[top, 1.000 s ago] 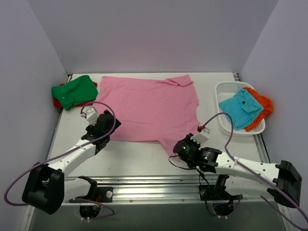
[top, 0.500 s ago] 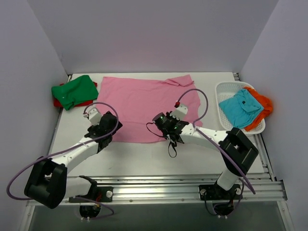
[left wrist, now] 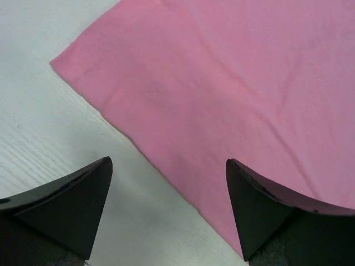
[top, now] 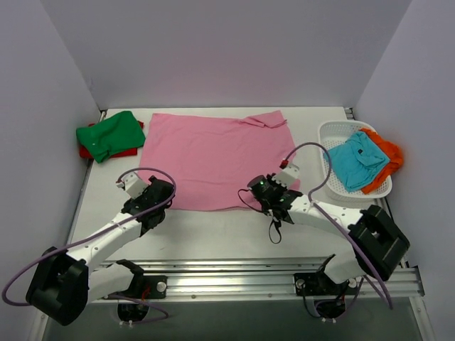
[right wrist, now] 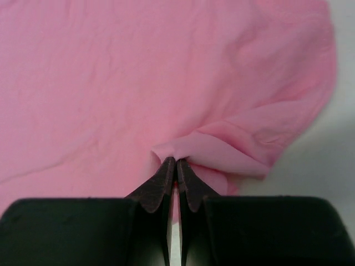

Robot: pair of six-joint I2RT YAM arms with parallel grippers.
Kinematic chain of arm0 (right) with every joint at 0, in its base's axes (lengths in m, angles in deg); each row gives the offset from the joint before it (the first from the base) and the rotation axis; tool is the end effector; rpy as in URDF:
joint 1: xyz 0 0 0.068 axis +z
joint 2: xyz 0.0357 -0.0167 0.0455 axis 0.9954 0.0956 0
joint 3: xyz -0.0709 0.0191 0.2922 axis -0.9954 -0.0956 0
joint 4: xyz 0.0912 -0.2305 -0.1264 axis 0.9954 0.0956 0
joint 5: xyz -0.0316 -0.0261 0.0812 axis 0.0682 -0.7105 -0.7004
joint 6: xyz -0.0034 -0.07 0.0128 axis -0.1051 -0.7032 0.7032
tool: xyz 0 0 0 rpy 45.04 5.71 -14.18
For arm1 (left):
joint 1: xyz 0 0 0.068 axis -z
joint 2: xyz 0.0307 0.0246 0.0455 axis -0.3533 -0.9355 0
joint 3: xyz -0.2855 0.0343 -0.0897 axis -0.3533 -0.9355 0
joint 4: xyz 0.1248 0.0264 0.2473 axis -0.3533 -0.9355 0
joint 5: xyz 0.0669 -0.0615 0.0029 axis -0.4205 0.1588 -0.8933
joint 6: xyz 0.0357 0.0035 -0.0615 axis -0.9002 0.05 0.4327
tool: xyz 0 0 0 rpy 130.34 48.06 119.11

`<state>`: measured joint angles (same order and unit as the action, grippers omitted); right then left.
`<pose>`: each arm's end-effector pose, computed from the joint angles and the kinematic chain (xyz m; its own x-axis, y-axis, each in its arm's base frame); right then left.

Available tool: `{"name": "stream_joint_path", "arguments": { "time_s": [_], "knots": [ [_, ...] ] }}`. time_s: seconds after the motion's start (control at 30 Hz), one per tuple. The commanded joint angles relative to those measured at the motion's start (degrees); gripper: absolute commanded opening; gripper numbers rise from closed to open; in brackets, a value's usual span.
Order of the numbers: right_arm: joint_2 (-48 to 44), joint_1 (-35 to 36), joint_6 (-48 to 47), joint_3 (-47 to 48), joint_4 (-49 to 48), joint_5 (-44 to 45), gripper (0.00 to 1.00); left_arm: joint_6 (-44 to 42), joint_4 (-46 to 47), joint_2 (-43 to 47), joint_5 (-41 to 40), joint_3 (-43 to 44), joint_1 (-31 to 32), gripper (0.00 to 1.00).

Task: Fold and stack the t-shirts
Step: Flatten the tshirt out

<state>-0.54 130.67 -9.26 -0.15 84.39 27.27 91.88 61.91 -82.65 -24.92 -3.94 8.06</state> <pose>0.2507 0.2099 0.2055 -0.4168 0.5888 -0.6925 0.2700 0.8077 0.5242 0.2134 -0.0736 0.1939 -0.2945 -0.6243 -0.7236 -0.6188 0.7016 -0.3534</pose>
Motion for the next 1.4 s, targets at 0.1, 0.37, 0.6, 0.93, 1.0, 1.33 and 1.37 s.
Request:
{"name": "stream_joint_path", "arguments": {
  "time_s": [0.1, 0.37, 0.6, 0.93, 1.0, 1.33, 1.37],
  "knots": [
    [-10.4, -8.87, -1.67, -8.23, -0.32, -0.77, 0.0, 3.56, -1.83, -1.42, -1.7, -1.33, -0.1, 0.88],
    [-14.81, -11.78, -2.03, -10.87, 0.2, -1.22, 0.0, 4.97, -2.97, -6.61, -3.1, 0.51, 1.13, 0.83],
    [-15.16, -12.4, -2.64, -11.23, -0.33, -2.19, 0.0, 5.67, -3.4, -9.96, -3.37, 1.92, 1.92, 0.68],
    [-18.06, -13.28, -2.38, -12.54, 0.55, -2.1, 0.0, 5.32, -4.46, -12.59, -5.65, 4.29, 3.24, 0.7],
    [-19.2, -13.54, -2.12, -13.51, 0.55, -2.1, 0.0, 4.62, -3.85, -13.73, -5.83, 4.99, 3.33, 0.7],
    [-20.44, -14.86, -2.12, -14.39, 0.55, -2.36, 0.0, 1.72, 1.34, -17.77, -2.76, 5.52, 3.41, 0.59],
    [-20.09, -14.95, -2.2, -14.39, 0.38, -2.45, 0.0, 1.72, 1.43, -18.47, -2.58, 5.69, 3.5, 0.57]
  ]
}}
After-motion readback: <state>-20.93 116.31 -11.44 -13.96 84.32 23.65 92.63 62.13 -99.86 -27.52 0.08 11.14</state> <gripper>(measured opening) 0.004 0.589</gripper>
